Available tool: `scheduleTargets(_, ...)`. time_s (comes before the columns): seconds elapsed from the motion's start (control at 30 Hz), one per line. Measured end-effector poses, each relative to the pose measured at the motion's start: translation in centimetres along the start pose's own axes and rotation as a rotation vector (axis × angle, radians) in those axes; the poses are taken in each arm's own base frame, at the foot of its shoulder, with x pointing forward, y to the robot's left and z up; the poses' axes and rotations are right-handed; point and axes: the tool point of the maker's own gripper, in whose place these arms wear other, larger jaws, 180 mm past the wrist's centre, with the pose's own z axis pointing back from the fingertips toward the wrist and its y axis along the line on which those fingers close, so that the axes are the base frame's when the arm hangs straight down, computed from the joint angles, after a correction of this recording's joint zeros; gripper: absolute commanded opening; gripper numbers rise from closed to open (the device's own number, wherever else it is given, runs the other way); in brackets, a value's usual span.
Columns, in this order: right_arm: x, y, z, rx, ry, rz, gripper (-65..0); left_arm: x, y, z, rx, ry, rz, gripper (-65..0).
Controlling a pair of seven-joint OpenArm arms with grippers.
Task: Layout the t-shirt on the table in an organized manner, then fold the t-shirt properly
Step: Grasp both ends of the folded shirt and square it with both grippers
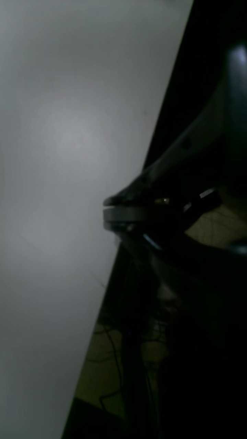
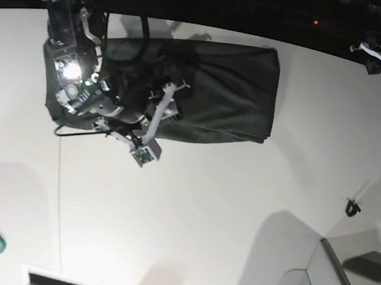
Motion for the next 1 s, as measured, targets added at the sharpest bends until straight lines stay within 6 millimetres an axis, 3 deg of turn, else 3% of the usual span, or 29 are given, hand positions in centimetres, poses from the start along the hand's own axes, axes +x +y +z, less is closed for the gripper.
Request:
scheduleTargets(0.2, -1.5, 0.5, -1.1, 0.018, 0.037, -0.038, -63.9, -0.1, -0.2, 0.0, -0.002, 0.000, 0.004, -65.0)
scheduleTargets(0.33, -2.4, 1.6, -2.1, 0.049, 0.059, -0.070, -63.2, -0.1, -1.3, -0.1, -0.017, -0.002, 0.000, -65.0)
scheduleTargets(0.4, -2.8, 1.4, -2.8, 0.054, 0.074, -0.083, -63.2, 0.7, -2.8, -0.4, -0.050, -0.006, -0.050, -65.0)
scheduleTargets(0.57, -4.8, -0.9, -5.0, 0.023, 0.111, -0.119, -63.3, 4.0, -8.5, -0.9, -0.169, -0.085, -0.143, -65.0)
scheduleTargets(0.67, -5.3, -1.5, -5.1, 0.019, 0.122, -0.130, -63.3, 5.3, -11.7, -0.5, -0.219, -0.115, -0.193, -65.0)
scheduleTargets(0.73, -4.8, -1.7, -4.3, 0.001, 0.108, -0.098, -62.9, 6.6, -14.9, 0.3, -0.273, -0.154, -0.250, -65.0)
scheduleTargets(0.83, -2.3, 0.0, -1.9, 0.011, -0.008, -0.069, -62.7, 8.8, -21.2, 2.1, -0.404, -0.257, -0.279, -65.0)
scheduleTargets(0.9, -1.0, 0.7, -0.3, 0.018, -0.067, -0.041, -62.7, 9.4, -23.9, 3.1, -0.472, -0.285, -0.310, -65.0)
scheduleTargets(0.93, -0.5, 0.6, 0.7, 0.016, -0.096, -0.036, -62.7, 9.3, -24.8, 3.3, -0.493, -0.288, -0.316, -65.0)
scheduleTargets(1.0, -0.2, -2.3, 2.3, -0.057, -0.137, -0.086, -61.8, 8.6, -26.4, 3.0, -0.526, -0.264, -0.338, -65.0)
